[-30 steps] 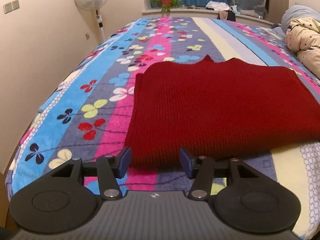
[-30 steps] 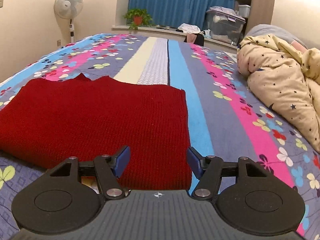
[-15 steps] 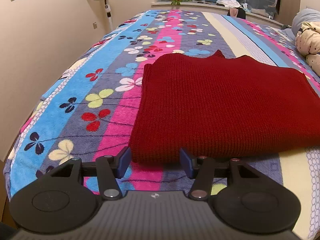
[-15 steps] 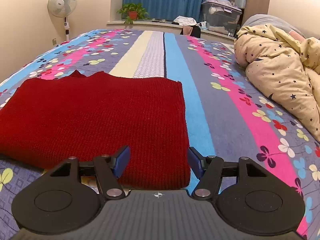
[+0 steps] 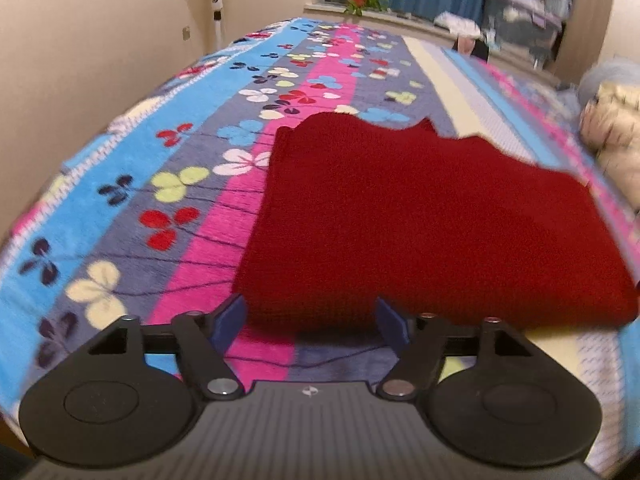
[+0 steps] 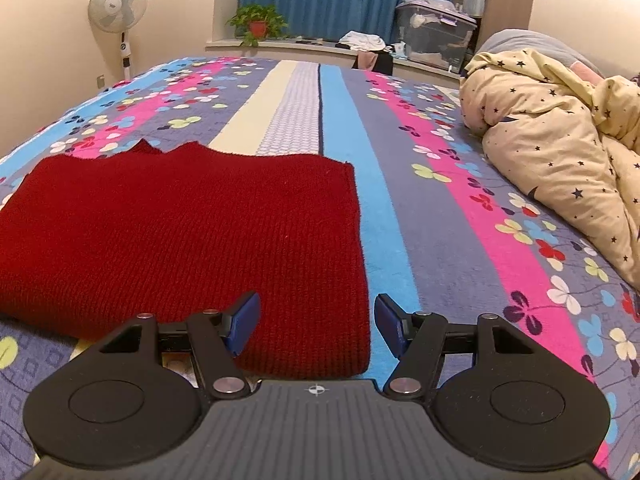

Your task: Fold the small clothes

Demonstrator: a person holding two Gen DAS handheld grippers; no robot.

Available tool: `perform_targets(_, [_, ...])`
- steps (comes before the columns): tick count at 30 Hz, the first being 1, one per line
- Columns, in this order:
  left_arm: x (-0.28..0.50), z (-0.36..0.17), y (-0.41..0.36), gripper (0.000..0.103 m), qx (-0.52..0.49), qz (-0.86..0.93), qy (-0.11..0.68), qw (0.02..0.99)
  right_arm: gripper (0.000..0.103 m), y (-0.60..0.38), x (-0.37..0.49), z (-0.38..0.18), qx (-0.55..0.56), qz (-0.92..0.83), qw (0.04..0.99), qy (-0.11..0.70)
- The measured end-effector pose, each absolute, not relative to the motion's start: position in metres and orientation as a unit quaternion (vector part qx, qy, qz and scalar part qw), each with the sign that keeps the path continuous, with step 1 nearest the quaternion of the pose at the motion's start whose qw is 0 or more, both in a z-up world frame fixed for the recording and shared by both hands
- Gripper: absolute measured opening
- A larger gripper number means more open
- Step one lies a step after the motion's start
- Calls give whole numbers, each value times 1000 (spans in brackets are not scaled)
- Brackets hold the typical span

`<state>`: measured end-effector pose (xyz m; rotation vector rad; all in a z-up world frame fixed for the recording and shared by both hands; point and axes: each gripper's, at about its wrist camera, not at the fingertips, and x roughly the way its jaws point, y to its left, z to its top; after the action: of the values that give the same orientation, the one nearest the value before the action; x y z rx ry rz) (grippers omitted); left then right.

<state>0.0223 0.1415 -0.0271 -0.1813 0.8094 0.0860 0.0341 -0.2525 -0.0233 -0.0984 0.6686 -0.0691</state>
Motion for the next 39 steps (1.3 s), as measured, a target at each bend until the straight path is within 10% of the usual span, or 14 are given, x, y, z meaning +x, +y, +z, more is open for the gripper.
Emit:
perform_targets(13, [57, -59, 183, 81, -358, 75, 452, 813, 65, -265, 32, -13, -16, -37, 948, 316])
perform_targets(24, [67, -72, 166, 79, -380, 143, 443, 800, 65, -286, 30, -9, 7, -49, 949, 312])
perform_targets(29, [76, -57, 151, 20, -329, 170, 439, 819, 65, -294, 30, -4, 13, -56, 950, 306])
perform_targets(39, [85, 59, -30, 15, 41, 92, 275, 956, 63, -316, 30, 7, 48, -97, 957, 268])
